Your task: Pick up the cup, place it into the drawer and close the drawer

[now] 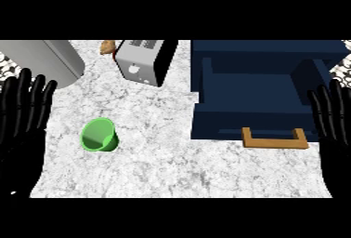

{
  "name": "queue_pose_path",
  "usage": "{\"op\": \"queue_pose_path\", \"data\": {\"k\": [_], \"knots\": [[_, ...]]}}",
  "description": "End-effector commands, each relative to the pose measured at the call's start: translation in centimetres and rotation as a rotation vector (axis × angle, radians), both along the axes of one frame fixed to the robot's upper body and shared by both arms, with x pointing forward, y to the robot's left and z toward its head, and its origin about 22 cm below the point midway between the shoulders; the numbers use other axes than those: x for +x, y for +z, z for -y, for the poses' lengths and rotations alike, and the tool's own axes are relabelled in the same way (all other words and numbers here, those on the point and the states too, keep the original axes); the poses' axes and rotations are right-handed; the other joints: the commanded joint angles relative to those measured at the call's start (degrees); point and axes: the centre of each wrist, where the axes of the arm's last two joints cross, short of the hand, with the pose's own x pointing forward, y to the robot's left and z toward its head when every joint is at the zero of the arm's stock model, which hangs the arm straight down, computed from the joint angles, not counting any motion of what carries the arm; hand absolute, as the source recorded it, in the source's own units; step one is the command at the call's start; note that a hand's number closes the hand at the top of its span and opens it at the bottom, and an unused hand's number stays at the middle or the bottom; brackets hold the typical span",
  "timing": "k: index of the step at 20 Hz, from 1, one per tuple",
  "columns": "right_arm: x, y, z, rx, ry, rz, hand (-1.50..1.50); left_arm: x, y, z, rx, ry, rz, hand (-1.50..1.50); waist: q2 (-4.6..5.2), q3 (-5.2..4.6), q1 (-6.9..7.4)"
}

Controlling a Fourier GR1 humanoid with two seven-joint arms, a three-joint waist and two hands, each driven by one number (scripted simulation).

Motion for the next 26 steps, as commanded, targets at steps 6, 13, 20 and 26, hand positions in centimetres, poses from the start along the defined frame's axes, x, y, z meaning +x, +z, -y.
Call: {"op": "queue_pose_path", "data": {"k": [6,13,20,26], "knots": [[1.3,1.3,-1.9,-0.015,0.050,-0.030,-1.50,1.0,-1.0,-0.9,0.027,0.394,-0.005,-1.50,1.94,-0.22,-0.77],[1.3,1.4,0.5,0.089,0.143,-0.098,-1.50,3.4,-3.4,3.8,-0.200,0.362,-0.118,-1.50,1.85,-0.20,-1.54],[1.6,0.7,-2.2,0.083,0.136,-0.092,-1.50,3.1,-2.2,3.2,-0.198,0.350,-0.125,-1.50,1.79,-0.20,-1.32],[2.6,1.2,-2.8,0.079,0.144,-0.095,-1.50,4.1,-3.9,4.4,-0.217,0.397,-0.130,-1.50,1.81,-0.20,-1.33]]}}
